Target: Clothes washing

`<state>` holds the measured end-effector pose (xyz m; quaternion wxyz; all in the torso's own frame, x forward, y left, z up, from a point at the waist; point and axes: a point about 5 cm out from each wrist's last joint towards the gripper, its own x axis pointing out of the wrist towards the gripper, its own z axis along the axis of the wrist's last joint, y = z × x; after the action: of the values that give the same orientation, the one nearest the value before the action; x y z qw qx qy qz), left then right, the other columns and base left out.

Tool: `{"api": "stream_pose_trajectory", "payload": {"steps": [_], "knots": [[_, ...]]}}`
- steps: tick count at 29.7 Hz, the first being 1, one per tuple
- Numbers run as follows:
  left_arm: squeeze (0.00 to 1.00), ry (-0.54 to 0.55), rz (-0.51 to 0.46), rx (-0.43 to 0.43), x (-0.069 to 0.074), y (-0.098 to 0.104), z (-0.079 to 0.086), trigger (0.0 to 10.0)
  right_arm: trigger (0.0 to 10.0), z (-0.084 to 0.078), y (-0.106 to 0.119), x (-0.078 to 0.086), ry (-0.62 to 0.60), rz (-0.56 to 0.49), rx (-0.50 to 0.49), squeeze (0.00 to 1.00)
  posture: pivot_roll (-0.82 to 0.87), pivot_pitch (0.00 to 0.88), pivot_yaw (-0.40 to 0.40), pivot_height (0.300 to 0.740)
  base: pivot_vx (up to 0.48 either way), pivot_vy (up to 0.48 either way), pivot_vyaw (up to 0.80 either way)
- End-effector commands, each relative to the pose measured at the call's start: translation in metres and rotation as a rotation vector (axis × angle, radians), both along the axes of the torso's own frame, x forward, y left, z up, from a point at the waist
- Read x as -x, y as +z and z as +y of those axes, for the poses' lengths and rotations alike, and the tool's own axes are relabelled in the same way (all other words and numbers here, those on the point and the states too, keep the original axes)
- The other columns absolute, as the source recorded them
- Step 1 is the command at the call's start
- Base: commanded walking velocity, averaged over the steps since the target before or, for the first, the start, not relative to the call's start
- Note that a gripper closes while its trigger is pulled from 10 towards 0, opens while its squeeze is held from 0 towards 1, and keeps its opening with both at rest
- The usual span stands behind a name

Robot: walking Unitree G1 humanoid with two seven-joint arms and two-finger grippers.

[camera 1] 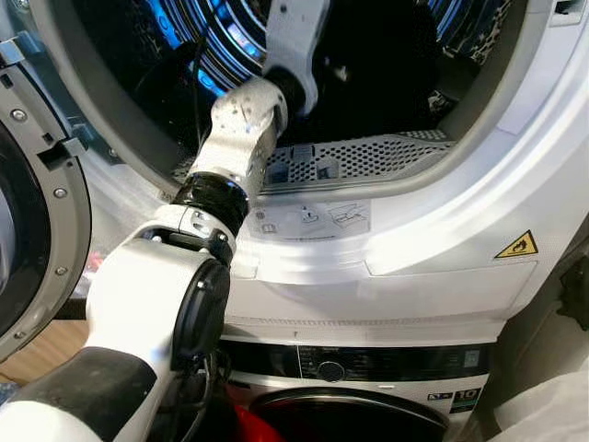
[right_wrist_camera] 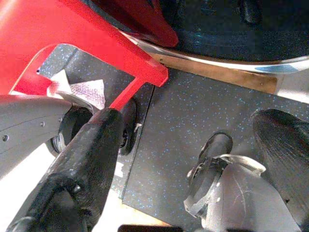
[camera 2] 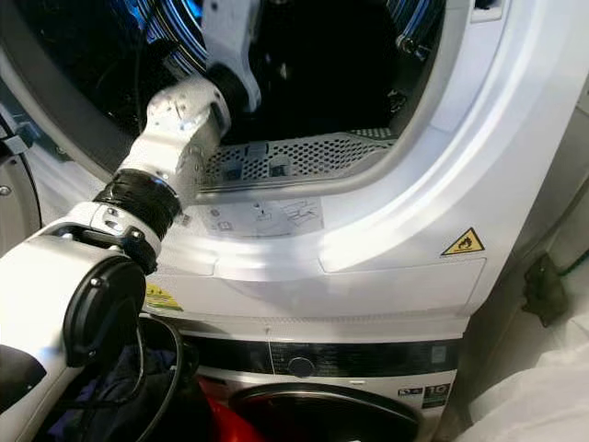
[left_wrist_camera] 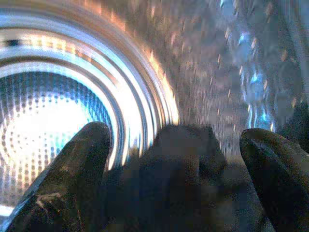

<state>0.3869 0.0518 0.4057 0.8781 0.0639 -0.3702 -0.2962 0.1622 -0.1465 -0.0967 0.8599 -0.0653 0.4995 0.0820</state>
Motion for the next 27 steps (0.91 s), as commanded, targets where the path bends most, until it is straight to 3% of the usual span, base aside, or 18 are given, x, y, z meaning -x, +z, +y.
{"api": "stream_pose_trajectory", "payload": {"steps": [1,3,7,9,13,16,21,23,27], "knots": [[0.00,-0.013,-0.113,0.001,0.010,0.016,0.007,10.0,10.0,0.008,-0.001,0.004,0.000,0.007,-0.026,0.00,0.01,0.000,0.170,0.740,0.000,0.000,0.00],[0.00,-0.018,-0.193,-0.022,0.017,0.019,0.007,10.0,10.0,0.009,-0.002,0.004,0.003,0.009,-0.025,0.00,0.01,0.000,0.169,0.740,0.000,0.000,0.00],[0.00,-0.073,-0.185,-0.045,0.020,0.007,0.004,10.0,10.0,0.010,-0.002,0.004,0.002,0.010,-0.027,0.00,0.01,0.000,0.172,0.740,0.000,0.000,0.00],[0.00,-0.177,-0.217,-0.060,0.033,0.000,0.000,10.0,10.0,0.010,-0.002,0.004,-0.003,0.008,-0.029,0.00,0.01,0.000,0.177,0.740,0.000,0.000,0.00],[0.00,-0.170,-0.270,-0.076,0.044,-0.003,0.001,10.0,10.0,0.010,-0.002,0.005,-0.005,0.010,-0.030,0.00,0.01,0.000,0.178,0.740,0.000,0.000,0.00],[0.00,-0.173,-0.286,-0.008,0.057,-0.007,0.009,10.0,10.0,0.010,-0.003,0.008,-0.009,0.014,-0.032,0.00,0.01,0.000,0.180,0.740,0.000,0.000,0.00],[0.00,-0.243,-0.320,-0.133,0.087,-0.021,0.016,10.0,10.0,0.010,-0.002,0.007,-0.027,-0.002,-0.041,0.00,0.02,0.000,0.181,0.740,0.000,0.000,0.00],[0.00,-0.233,-0.355,-0.245,0.097,-0.023,0.021,10.0,10.0,0.010,-0.002,0.005,-0.028,-0.004,-0.043,0.00,0.02,0.000,0.183,0.740,0.000,0.000,0.00],[0.00,-0.213,-0.281,-0.176,0.101,-0.019,0.038,10.0,10.0,0.010,-0.001,0.003,-0.029,-0.011,-0.047,0.00,0.02,0.000,0.188,0.740,0.000,0.000,0.00]]}}
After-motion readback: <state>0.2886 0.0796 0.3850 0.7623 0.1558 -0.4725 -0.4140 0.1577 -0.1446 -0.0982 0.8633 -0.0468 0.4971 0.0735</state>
